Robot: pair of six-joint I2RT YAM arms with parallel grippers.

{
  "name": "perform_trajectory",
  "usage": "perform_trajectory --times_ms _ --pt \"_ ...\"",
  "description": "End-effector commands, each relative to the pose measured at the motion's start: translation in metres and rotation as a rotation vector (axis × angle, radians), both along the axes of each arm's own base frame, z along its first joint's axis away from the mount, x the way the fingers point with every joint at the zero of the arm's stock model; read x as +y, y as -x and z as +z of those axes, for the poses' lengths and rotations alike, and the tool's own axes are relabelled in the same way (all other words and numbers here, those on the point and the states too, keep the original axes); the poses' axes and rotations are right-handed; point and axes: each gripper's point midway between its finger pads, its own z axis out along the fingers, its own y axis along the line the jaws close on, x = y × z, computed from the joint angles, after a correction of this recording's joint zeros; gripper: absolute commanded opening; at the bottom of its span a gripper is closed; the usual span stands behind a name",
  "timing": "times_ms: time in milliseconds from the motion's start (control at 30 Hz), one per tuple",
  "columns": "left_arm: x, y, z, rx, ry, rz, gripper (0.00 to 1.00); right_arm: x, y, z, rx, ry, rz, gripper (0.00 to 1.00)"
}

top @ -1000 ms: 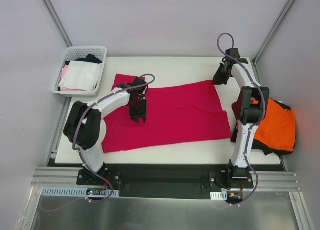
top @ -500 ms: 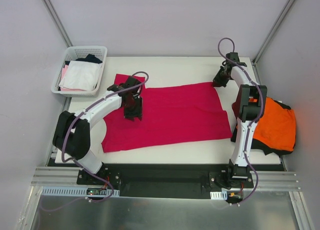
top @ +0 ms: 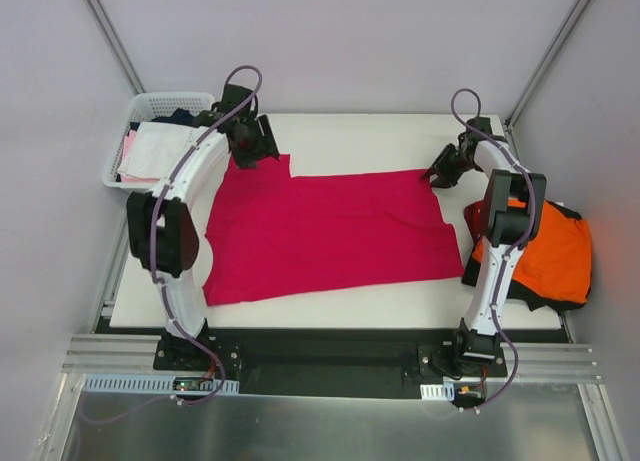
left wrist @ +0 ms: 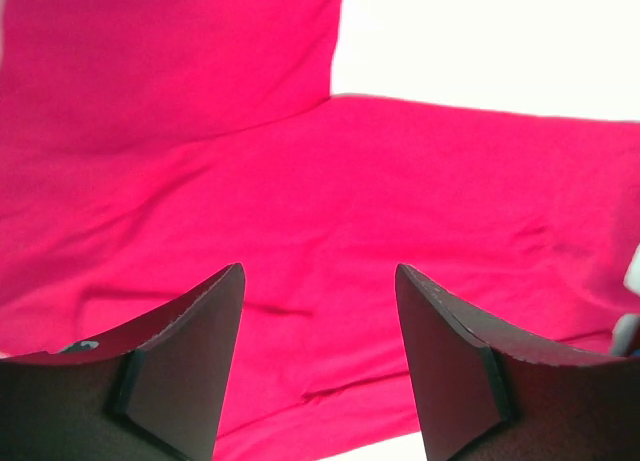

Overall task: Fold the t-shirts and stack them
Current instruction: Fold the tshirt

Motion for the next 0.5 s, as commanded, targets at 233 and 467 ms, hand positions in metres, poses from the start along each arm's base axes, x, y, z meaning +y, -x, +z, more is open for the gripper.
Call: perform_trajectory --times_ms 233,467 --pt "-0.036 -0.003 -0.079 0.265 0.162 0.001 0.61 -0.039 0.027 0.09 -0.122 0.121 -0.023 0.38" --pt "-0.022 -0.01 -0.109 0.291 0.073 0.043 0.6 -0.046 0.008 0.091 -0.135 0.018 -0.069 0.38"
